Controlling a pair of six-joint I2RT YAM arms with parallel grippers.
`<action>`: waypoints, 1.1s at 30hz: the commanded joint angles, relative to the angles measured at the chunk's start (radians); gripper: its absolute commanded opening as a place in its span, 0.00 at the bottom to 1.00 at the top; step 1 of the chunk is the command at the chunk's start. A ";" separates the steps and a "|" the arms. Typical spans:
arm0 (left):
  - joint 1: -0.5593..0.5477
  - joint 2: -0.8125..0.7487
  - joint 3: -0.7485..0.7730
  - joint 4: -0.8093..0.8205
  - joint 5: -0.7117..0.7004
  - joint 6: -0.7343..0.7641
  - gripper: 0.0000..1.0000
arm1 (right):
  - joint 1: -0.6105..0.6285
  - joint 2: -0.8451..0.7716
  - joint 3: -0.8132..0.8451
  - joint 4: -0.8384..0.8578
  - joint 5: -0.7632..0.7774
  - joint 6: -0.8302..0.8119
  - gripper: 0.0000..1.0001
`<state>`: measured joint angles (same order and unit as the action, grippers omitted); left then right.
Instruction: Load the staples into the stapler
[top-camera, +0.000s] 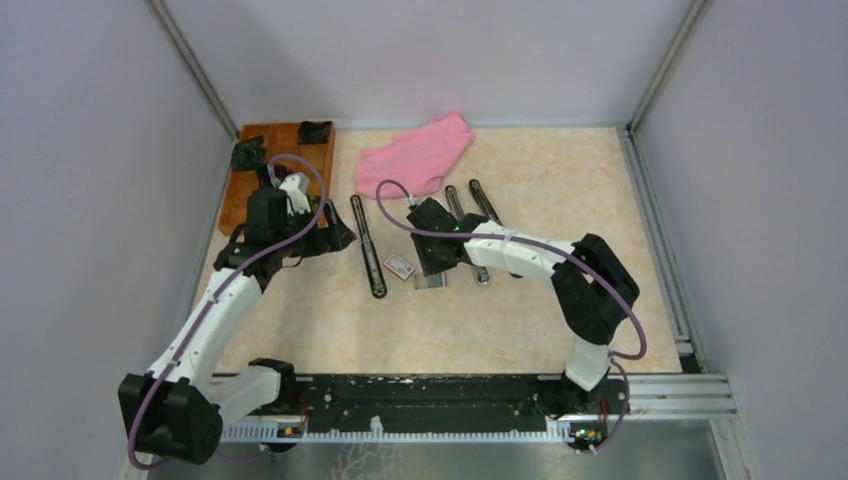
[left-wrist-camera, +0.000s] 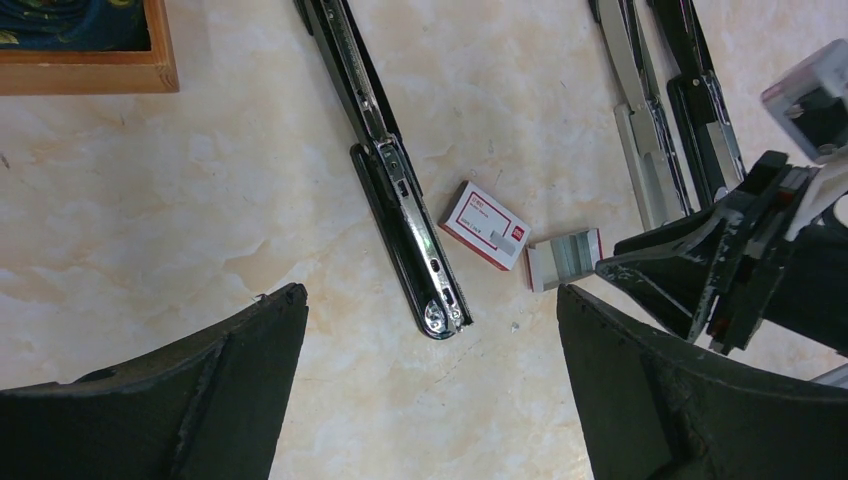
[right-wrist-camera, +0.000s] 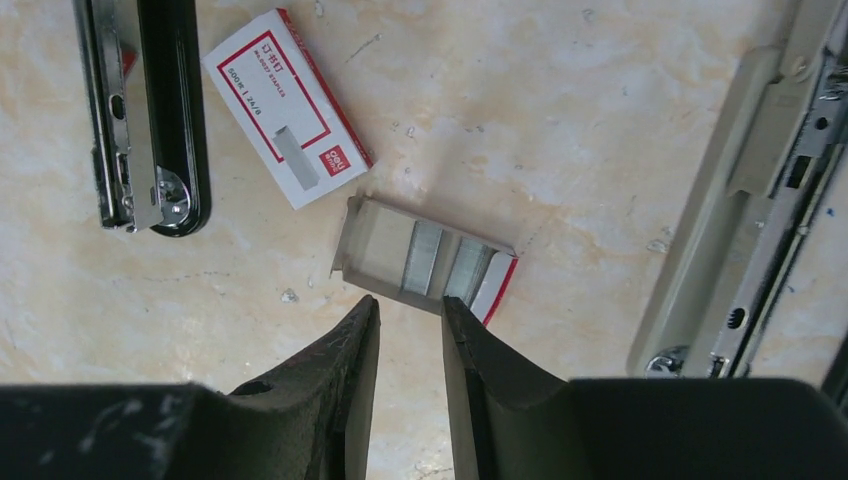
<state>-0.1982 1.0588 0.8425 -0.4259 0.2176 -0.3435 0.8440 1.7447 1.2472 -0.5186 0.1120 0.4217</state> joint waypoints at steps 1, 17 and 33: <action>0.012 -0.024 -0.013 0.022 0.006 0.000 0.99 | 0.033 0.048 0.070 -0.032 0.039 0.047 0.29; 0.031 -0.026 -0.016 0.028 0.032 -0.002 0.99 | 0.059 0.152 0.113 -0.045 0.041 0.061 0.16; 0.045 -0.028 -0.022 0.032 0.042 -0.006 0.99 | 0.060 0.200 0.113 -0.060 0.045 0.069 0.12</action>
<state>-0.1654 1.0504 0.8314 -0.4191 0.2413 -0.3443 0.8902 1.9205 1.3178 -0.5781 0.1383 0.4767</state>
